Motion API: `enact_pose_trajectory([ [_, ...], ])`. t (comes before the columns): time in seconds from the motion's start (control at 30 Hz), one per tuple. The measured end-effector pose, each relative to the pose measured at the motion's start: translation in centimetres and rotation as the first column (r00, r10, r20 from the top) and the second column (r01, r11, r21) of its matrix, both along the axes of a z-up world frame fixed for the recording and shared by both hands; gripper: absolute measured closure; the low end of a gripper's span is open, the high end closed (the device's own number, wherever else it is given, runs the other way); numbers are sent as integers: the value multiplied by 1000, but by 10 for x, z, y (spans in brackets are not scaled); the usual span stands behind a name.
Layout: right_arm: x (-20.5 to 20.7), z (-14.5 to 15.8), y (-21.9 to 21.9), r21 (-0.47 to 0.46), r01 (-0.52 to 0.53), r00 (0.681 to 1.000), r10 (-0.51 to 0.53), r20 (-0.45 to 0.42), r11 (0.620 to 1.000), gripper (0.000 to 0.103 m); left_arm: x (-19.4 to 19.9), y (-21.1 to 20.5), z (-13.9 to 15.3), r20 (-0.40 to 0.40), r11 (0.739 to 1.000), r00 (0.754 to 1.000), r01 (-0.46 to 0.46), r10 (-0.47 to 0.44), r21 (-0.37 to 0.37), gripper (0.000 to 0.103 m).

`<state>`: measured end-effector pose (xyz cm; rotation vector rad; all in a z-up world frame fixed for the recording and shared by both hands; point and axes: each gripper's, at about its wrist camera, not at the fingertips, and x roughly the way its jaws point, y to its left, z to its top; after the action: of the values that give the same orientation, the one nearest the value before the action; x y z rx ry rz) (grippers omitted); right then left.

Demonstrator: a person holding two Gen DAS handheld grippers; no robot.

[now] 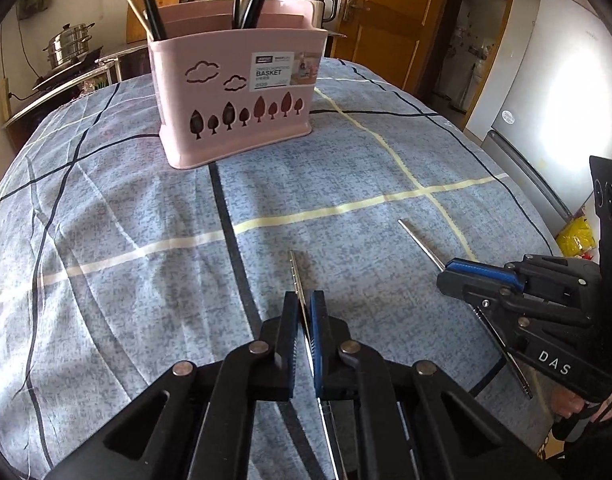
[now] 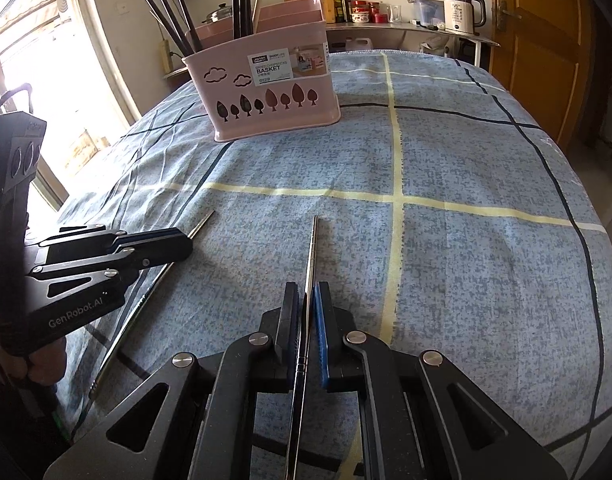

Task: Organize utensils
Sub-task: 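Grasp a silver chopstick with the right tool while the left tool grasps another silver chopstick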

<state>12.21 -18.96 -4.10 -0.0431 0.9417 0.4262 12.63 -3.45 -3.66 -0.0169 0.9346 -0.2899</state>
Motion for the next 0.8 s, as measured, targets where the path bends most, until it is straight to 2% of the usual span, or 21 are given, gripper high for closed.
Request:
enact_pose_trajectory([
  [0.5,15,0,16,-48,-27,999,28,16,998,94,-1,-5,-3,10,1000,1000,4,-4,27,95],
  [0.6,15,0,15,-39,-28,999,29,15,999,98,0,-7,-4,18,999,1000,10,-10,41,95],
  [0.8,13,5,14,-15,-37,999,37,28,999,98,1,-8,-2,18,999,1000,8,-8,37,97],
])
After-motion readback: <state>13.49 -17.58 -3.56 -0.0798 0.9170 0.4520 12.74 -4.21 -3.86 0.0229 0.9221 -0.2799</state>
